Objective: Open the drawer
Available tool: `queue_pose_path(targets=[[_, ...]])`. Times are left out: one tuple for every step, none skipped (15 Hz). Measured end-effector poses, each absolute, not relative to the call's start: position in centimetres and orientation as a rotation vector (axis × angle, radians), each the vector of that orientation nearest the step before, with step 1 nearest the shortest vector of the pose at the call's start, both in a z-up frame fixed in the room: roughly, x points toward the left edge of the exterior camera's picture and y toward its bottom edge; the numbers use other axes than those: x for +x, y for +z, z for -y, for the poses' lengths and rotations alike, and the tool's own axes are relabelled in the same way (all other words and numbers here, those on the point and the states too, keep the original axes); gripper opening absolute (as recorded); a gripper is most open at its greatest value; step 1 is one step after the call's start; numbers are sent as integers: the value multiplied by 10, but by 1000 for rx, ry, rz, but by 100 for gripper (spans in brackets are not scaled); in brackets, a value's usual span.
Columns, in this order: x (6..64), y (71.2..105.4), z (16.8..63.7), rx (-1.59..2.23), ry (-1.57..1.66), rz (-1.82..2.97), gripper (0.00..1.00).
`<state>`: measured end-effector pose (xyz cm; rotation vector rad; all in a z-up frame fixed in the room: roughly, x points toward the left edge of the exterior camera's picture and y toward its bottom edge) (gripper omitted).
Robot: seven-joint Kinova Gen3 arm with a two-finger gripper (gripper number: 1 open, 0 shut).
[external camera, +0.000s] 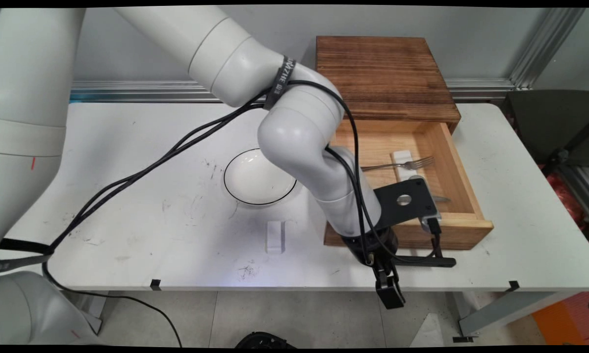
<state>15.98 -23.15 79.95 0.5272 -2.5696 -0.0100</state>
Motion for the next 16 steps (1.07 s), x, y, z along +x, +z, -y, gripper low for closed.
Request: queue_pose_path(targets=[[159,799,230,527,-14,2568,100],[158,799,229,528,-17,2568,100],[157,799,228,528,-20,2566,100],[156,799,227,528,-23,2565,100],[155,799,226,528,-25,2564,100],[154,799,225,528,-27,2563,100],[153,799,224,528,-28,2561,100],[152,799,224,528,-30,2560,100],[151,799,223,529,-31,2558,100],[151,800,223,529,-33,2557,100],[150,800,222,529,-35,2555,100],[149,800,221,528,-37,2554,100],[149,800,220,530,-39,2553,100],[148,801,220,529,-42,2552,100],[148,801,219,528,-44,2552,100],[147,802,218,524,-45,2552,100]])
